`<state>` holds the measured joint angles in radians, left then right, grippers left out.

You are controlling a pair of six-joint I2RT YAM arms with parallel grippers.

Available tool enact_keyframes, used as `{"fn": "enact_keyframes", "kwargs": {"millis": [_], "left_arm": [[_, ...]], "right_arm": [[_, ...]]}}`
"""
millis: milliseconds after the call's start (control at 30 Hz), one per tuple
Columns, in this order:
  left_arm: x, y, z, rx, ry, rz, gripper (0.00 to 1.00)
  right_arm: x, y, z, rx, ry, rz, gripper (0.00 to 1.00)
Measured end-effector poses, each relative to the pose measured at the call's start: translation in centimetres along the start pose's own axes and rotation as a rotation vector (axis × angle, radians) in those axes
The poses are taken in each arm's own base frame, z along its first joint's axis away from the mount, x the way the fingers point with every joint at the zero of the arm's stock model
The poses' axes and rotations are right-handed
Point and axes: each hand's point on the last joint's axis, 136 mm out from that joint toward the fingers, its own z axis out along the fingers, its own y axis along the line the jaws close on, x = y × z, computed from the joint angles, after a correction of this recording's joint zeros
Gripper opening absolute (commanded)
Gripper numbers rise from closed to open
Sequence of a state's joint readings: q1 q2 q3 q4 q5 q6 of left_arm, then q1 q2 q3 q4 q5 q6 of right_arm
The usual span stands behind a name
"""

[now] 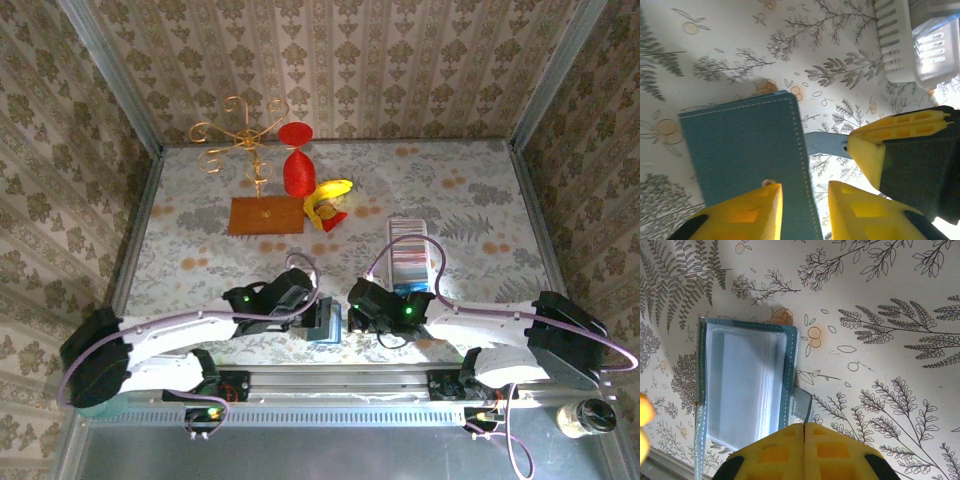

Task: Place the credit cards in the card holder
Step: Close the card holder at the bottom-center of the table, then press the card holder at the bottom-center of the table, then close the button on the card holder.

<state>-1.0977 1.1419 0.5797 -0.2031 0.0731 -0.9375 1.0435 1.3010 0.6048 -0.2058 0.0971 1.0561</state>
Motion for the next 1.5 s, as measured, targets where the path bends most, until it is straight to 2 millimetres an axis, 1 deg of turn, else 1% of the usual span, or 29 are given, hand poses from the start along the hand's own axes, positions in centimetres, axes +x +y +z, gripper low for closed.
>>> {"fn": "enact_keyframes", "kwargs": {"millis": [67, 100, 167, 267, 400, 533, 700, 900, 1133, 1333, 1500], "left_arm": [[0.3, 0.9, -0.5, -0.009, -0.016, -0.015, 0.17], [0.5, 1.5, -0.6, -0.017, -0.021, -0.021, 0.13], [0.9, 2.4, -0.9, -0.029, -0.032, -0.039, 0.07], [1.5, 3.4, -1.1, -0.032, -0.040, -0.050, 0.05], [1.6, 3.4, -0.9, -0.026, -0.038, -0.057, 0.01], [2.0, 3.4, 0.3, -0.027, -0.009, -0.061, 0.00], [2.9, 3.9, 1.6, -0.050, 0.039, -0.062, 0.00], [3.2, 3.9, 2.6, -0.054, 0.055, -0.064, 0.00], [3.3, 3.8, 2.9, -0.050, 0.058, -0.066, 0.00], [3.3, 3.8, 3.0, -0.051, 0.057, -0.066, 0.00], [3.3, 3.8, 3.0, -0.049, 0.054, -0.076, 0.00]], "right_arm": [[0.0, 0.0, 0.0, 0.000, 0.001, 0.002, 0.00], [0.0, 0.0, 0.0, -0.001, 0.002, 0.003, 0.00], [0.1, 0.0, 0.0, -0.002, 0.003, 0.003, 0.00], [0.1, 0.1, 0.0, -0.004, 0.006, 0.004, 0.00], [0.2, 0.2, 0.0, -0.010, 0.016, 0.004, 0.00], [0.2, 0.6, 0.0, -0.027, 0.016, 0.006, 0.00], [-0.1, 1.9, -0.2, -0.078, 0.015, 0.021, 0.00], [-0.3, 3.2, 0.0, -0.126, 0.020, 0.030, 0.00], [-0.2, 4.4, 1.2, -0.136, 0.050, 0.030, 0.00], [0.3, 4.6, 2.8, -0.108, 0.091, 0.027, 0.00], [0.3, 4.6, 3.0, -0.086, 0.102, 0.024, 0.00]]}}
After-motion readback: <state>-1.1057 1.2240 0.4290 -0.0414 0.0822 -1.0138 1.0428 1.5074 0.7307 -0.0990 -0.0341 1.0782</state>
